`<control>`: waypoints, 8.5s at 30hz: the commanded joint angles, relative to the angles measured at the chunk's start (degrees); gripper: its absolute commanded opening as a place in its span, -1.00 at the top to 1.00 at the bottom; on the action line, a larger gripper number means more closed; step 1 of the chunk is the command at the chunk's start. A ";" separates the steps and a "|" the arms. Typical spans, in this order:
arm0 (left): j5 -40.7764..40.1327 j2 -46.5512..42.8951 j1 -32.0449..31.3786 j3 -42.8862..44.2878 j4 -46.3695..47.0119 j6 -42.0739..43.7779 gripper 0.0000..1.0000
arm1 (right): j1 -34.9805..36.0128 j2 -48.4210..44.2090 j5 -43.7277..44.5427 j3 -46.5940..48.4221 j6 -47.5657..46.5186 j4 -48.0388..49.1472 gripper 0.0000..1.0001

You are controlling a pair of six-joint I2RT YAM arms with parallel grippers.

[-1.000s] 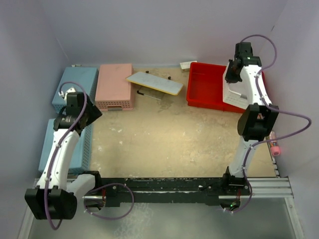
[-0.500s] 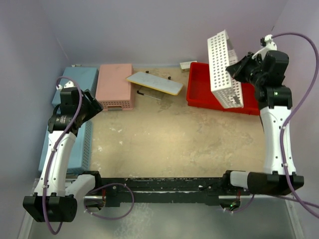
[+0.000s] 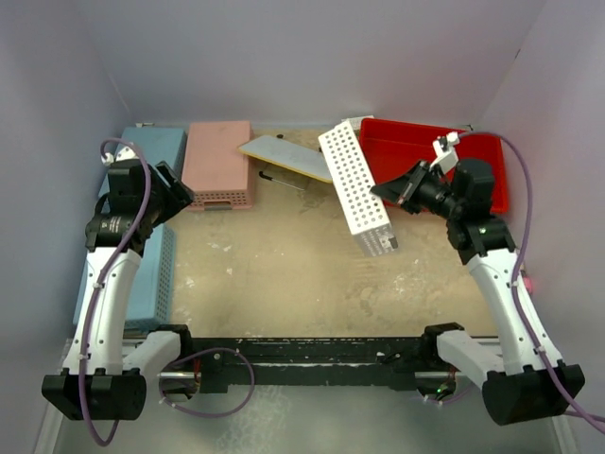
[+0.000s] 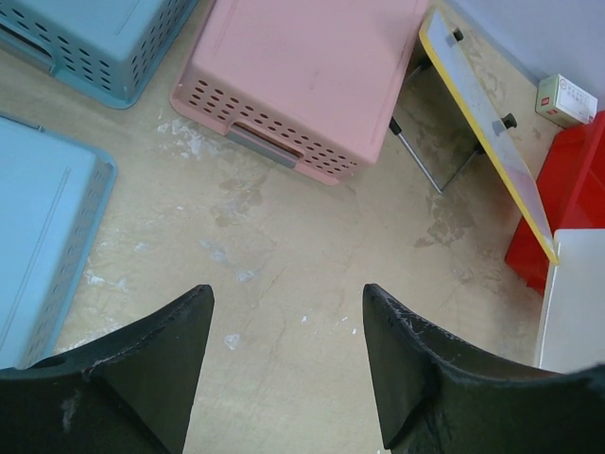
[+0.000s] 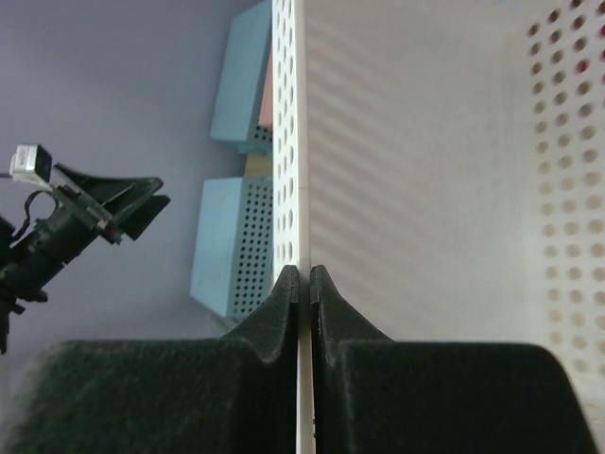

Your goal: Turn the large container upside down

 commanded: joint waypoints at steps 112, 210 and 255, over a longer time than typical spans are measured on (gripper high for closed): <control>3.17 -1.15 0.30 -3.66 4.33 0.72 -0.25 | 28.13 6.17 9.83 -44.32 26.72 36.24 0.43; 4.83 1.83 -19.46 -25.21 5.94 -7.16 -0.29 | 32.48 35.22 9.61 -26.63 17.86 44.43 0.31; -6.40 1.93 -19.64 -1.60 -2.42 -2.47 -0.29 | 47.07 53.76 2.10 -5.63 24.83 53.05 0.22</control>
